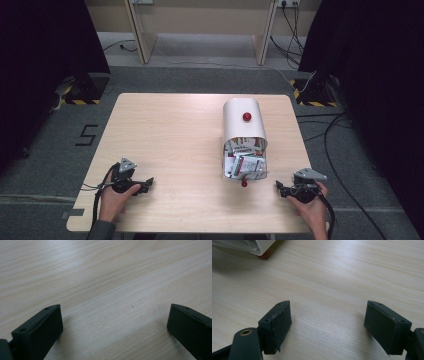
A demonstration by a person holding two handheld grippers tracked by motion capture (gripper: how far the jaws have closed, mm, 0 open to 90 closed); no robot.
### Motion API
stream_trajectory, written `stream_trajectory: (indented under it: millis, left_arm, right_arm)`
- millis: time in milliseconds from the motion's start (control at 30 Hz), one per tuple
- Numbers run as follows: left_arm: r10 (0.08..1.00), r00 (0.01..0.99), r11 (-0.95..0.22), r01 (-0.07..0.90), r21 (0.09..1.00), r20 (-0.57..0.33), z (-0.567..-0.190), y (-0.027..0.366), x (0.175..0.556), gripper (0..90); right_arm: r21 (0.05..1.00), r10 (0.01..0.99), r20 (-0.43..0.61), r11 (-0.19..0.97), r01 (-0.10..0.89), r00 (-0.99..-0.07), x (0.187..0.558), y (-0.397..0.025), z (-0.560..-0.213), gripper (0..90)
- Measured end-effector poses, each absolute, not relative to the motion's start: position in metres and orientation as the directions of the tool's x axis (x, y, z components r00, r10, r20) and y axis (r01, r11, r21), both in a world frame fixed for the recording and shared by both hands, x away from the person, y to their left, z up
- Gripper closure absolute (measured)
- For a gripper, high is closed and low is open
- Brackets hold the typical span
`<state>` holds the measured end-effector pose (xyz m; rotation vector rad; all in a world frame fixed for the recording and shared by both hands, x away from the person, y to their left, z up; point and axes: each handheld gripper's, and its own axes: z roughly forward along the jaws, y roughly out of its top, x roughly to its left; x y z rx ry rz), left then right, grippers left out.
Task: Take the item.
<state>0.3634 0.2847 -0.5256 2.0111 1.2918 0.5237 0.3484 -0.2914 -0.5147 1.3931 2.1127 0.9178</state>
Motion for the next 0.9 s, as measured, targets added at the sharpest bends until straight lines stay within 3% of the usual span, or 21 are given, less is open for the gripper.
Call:
stream_trajectory:
  millis: [533,900]
  left_arm:
    - [0.904,0.426,-0.276,0.63,0.726,-0.027,-0.526,0.285,0.364,0.0]
    - [0.904,0.426,-0.275,0.63,0.726,-0.027,-0.526,0.285,0.364,0.0]
  right_arm:
    - [0.738,0.921,-0.006,0.266,0.62,-0.389,0.346,-0.294,-0.513,25.1]
    - [0.805,0.924,-0.003,0.23,0.547,-0.383,0.338,-0.298,-0.49,27.8]
